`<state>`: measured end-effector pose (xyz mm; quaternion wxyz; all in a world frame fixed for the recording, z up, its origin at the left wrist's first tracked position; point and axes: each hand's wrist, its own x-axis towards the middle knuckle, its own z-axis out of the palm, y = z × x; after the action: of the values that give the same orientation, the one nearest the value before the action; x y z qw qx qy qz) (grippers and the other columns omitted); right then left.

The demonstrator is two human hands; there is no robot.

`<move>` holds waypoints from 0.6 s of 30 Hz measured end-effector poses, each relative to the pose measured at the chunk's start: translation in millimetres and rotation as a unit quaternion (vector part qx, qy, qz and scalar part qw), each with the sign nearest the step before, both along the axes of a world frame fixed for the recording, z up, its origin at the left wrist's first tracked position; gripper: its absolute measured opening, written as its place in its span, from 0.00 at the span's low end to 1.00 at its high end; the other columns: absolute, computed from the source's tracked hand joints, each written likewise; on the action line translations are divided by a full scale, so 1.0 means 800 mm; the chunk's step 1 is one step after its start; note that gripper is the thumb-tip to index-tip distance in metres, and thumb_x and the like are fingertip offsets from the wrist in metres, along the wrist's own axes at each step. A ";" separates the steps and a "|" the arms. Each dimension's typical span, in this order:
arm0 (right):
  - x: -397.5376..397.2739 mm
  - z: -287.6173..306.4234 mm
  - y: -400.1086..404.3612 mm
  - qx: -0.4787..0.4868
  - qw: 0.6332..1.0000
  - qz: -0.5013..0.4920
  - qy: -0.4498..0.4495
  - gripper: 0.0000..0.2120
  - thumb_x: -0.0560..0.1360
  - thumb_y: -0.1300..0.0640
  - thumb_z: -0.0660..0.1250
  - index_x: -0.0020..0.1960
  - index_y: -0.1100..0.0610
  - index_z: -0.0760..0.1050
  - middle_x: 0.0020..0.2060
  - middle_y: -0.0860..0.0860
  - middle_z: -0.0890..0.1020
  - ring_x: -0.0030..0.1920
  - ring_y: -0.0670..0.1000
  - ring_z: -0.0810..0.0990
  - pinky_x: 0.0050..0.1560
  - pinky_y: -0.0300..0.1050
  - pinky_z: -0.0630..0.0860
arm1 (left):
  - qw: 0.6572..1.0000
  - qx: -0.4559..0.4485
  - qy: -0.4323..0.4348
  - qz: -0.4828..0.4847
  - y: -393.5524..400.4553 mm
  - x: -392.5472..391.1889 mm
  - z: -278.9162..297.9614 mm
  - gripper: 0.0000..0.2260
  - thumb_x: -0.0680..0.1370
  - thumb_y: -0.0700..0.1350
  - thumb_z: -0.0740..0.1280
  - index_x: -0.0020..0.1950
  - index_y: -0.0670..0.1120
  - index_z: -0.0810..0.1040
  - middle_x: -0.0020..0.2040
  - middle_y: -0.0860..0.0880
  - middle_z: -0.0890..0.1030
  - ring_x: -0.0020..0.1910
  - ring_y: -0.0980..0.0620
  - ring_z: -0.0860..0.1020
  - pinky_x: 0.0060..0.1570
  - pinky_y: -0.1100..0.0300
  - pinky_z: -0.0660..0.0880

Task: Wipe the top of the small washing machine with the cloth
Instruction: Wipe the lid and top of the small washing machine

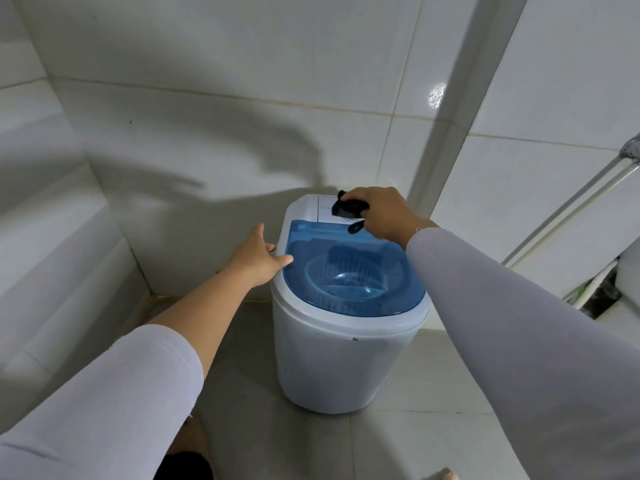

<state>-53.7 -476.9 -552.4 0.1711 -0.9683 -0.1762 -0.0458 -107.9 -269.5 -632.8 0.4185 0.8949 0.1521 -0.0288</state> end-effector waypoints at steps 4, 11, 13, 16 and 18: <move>-0.011 -0.007 0.063 -0.034 0.996 0.086 0.017 0.28 0.72 0.72 0.59 0.69 0.52 0.69 0.62 0.54 0.77 0.60 0.55 0.76 0.52 0.41 0.72 | 0.998 -0.052 0.007 -0.039 -0.004 -0.009 0.001 0.43 0.74 0.45 0.72 0.79 0.48 0.46 0.74 0.47 0.67 0.71 0.45 0.68 0.68 0.52 0.65; -0.012 -0.037 0.104 -0.175 0.975 0.129 0.041 0.28 0.73 0.68 0.61 0.69 0.47 0.68 0.66 0.54 0.74 0.63 0.57 0.73 0.60 0.51 0.74 | 0.996 -0.084 -0.016 -0.032 0.001 -0.008 -0.015 0.44 0.73 0.46 0.72 0.78 0.49 0.45 0.73 0.48 0.68 0.72 0.45 0.66 0.70 0.51 0.62; -0.009 -0.044 0.102 -0.167 0.978 0.116 0.054 0.27 0.73 0.67 0.62 0.68 0.47 0.69 0.67 0.51 0.73 0.64 0.57 0.73 0.62 0.55 0.73 | 0.997 -0.072 -0.014 -0.032 0.005 -0.005 -0.020 0.45 0.72 0.49 0.73 0.78 0.52 0.44 0.73 0.50 0.69 0.72 0.45 0.66 0.72 0.43 0.58; -0.008 -0.048 0.101 -0.157 0.980 0.104 0.060 0.26 0.73 0.67 0.62 0.66 0.46 0.71 0.66 0.49 0.74 0.64 0.56 0.72 0.62 0.58 0.72 | 0.998 -0.054 -0.013 -0.034 0.009 -0.003 -0.025 0.47 0.71 0.51 0.73 0.78 0.53 0.43 0.72 0.52 0.69 0.72 0.45 0.66 0.71 0.37 0.57; -0.007 -0.050 0.101 -0.139 0.983 0.101 0.059 0.25 0.72 0.67 0.61 0.64 0.46 0.73 0.65 0.49 0.75 0.63 0.56 0.73 0.61 0.58 0.73 | 0.998 -0.042 -0.012 -0.037 0.010 -0.002 -0.025 0.47 0.71 0.52 0.73 0.78 0.54 0.43 0.72 0.53 0.69 0.72 0.45 0.66 0.71 0.37 0.57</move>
<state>-59.3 -396.4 -592.6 0.0491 -0.9608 -0.2676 0.0534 -109.4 -261.9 -653.2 0.4559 0.8820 0.1123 -0.0404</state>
